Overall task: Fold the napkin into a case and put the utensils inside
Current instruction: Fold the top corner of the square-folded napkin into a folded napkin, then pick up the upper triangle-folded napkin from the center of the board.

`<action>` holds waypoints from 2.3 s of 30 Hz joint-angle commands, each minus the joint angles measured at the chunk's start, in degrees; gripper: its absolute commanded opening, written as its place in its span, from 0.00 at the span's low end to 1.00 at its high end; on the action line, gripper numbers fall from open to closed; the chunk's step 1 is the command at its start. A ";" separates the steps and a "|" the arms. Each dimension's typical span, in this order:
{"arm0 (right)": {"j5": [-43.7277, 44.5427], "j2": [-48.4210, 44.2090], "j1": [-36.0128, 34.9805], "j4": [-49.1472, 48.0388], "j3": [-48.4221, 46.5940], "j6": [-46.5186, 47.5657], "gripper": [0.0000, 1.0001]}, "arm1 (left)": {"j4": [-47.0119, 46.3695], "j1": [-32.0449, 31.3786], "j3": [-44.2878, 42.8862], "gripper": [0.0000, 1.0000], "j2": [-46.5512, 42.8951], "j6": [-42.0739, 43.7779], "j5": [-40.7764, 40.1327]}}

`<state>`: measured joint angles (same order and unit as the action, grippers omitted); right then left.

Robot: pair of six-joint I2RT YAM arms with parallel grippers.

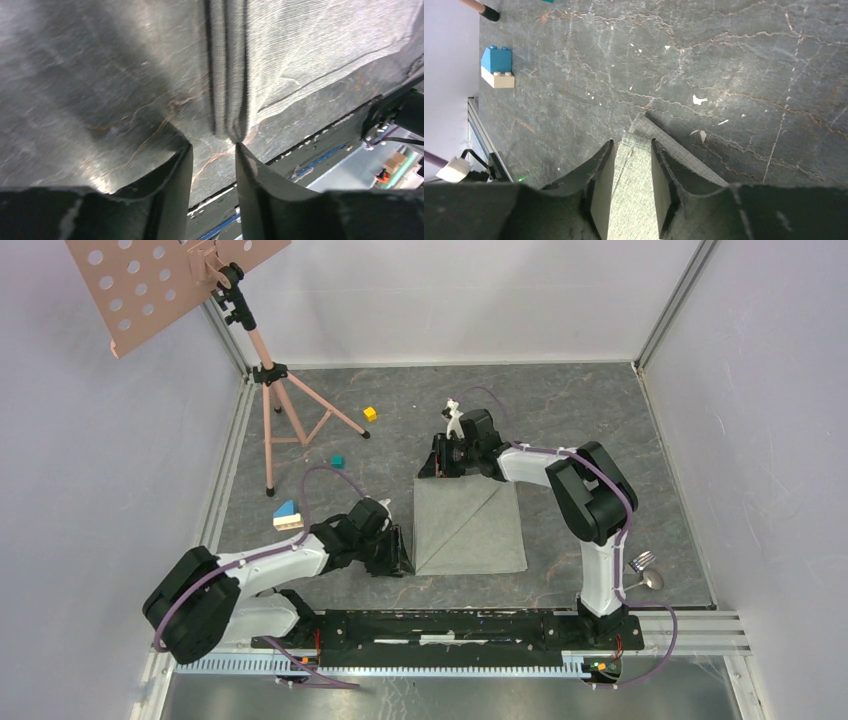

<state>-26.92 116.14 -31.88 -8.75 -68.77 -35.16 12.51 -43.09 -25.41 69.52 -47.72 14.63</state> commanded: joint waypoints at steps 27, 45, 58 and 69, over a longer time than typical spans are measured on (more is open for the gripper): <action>-13.50 -12.49 22.37 -9.47 22.09 13.56 0.58 | 1.07 1.60 -16.91 0.35 21.98 6.36 6.24; -4.50 -29.54 11.22 16.28 19.98 18.88 0.67 | 14.38 0.37 -22.84 0.46 7.53 10.69 3.78; 11.64 -41.41 -1.51 22.99 38.90 16.79 0.41 | 19.37 1.52 -20.63 0.63 -3.69 12.47 -3.29; 38.84 -42.88 -3.83 40.74 24.92 25.13 0.49 | 19.57 2.61 -16.71 0.68 -10.36 10.37 -6.42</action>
<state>-0.60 74.72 -33.61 22.63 -35.66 -14.74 31.86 -41.30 -43.72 61.45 -37.87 11.40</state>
